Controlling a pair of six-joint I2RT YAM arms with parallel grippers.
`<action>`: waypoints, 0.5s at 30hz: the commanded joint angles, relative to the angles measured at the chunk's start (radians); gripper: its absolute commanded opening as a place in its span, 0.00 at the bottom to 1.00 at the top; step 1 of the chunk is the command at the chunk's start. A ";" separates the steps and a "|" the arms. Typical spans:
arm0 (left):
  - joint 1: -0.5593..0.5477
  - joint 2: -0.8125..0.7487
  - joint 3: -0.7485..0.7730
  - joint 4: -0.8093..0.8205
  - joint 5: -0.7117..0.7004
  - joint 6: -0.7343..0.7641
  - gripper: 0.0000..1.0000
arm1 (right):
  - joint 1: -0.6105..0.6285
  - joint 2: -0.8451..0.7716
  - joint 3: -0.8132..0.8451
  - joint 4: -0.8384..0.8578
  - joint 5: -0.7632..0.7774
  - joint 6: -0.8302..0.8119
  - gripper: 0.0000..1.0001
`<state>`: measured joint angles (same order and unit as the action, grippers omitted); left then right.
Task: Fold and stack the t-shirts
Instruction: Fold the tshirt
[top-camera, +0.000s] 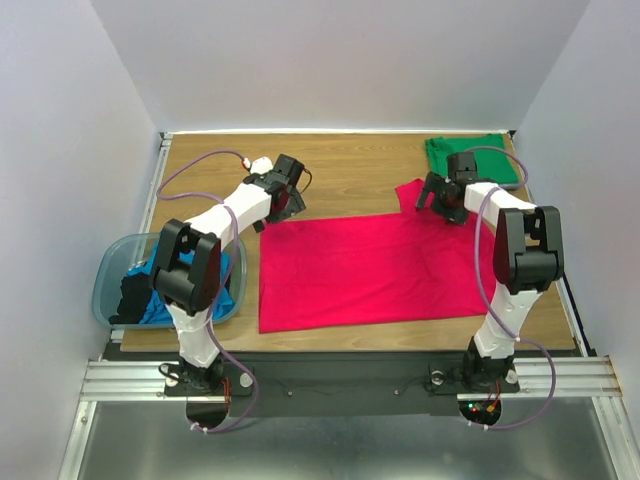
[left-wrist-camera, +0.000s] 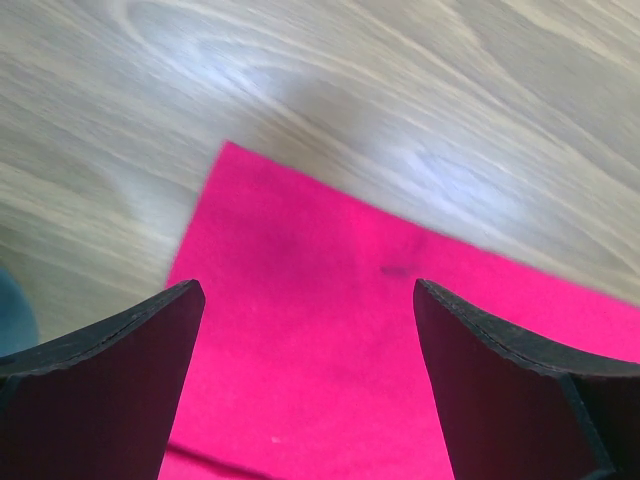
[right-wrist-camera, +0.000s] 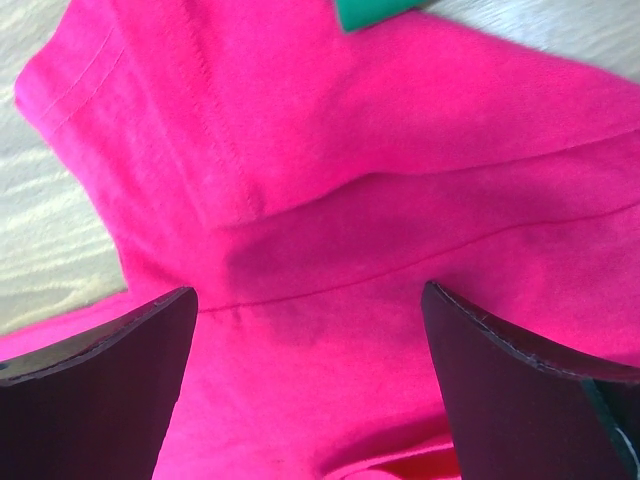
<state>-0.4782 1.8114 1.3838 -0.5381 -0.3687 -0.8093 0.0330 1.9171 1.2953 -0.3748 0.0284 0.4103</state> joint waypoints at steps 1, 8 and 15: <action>0.058 0.046 0.073 -0.088 -0.059 -0.037 0.98 | -0.002 -0.101 0.045 -0.022 -0.076 -0.037 1.00; 0.069 0.141 0.127 -0.088 -0.075 -0.048 0.90 | -0.004 -0.194 -0.001 -0.027 -0.038 -0.038 1.00; 0.073 0.256 0.207 -0.106 -0.098 -0.071 0.74 | -0.004 -0.220 -0.007 -0.029 -0.039 -0.042 1.00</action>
<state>-0.4049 2.0506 1.5391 -0.6022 -0.4141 -0.8539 0.0330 1.7226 1.2942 -0.4110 -0.0116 0.3843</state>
